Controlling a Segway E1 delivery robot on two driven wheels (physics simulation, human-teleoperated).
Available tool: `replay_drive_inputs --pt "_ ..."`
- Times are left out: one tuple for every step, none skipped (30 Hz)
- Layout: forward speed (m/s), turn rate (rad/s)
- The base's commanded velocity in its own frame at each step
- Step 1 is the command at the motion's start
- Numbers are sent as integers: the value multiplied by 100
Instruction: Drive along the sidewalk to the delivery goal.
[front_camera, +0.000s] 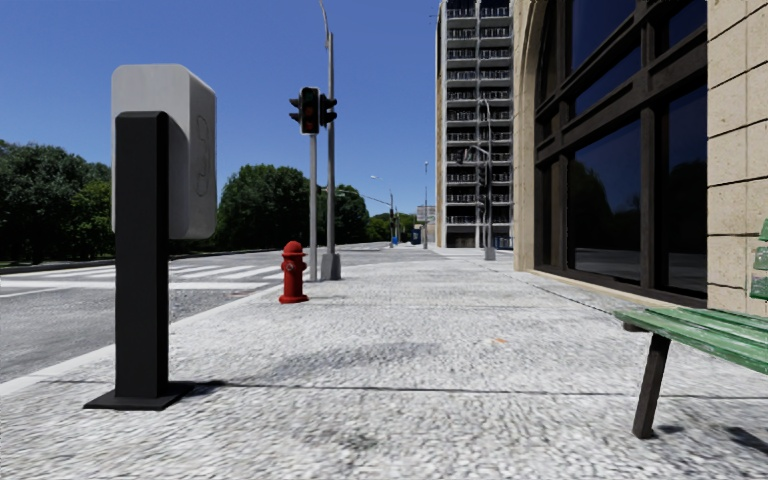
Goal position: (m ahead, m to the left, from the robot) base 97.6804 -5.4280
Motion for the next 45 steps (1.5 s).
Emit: replay_drive_inputs --pt "200 -34" --pt "200 -44" --pt "200 -52" --pt "200 -52" --pt "200 -55" --pt "200 -55" --pt "200 -55" --pt "200 -55" --pt "200 -56" --pt "200 -56" --pt "200 -56" --pt "200 -56" --pt "200 -56" --pt "200 -56" --pt "200 -56" --pt "200 -56" --pt "200 -56" --pt "200 -56" --pt "200 -56" --pt "200 -56" --pt "200 -45" --pt "200 -1" --pt "200 -1" --pt "200 0" --pt "200 0" --pt "200 0" --pt "200 0" --pt "200 0" --pt "200 0" --pt "200 0" --pt "200 0" --pt "200 0" --pt "200 0" --pt "200 0" --pt "200 0" --pt "200 0" --pt "200 0" --pt "200 0" --pt "200 0" --pt "200 0" --pt "200 0" --pt "200 0" --pt "200 0" --pt "200 0" --pt "200 0"
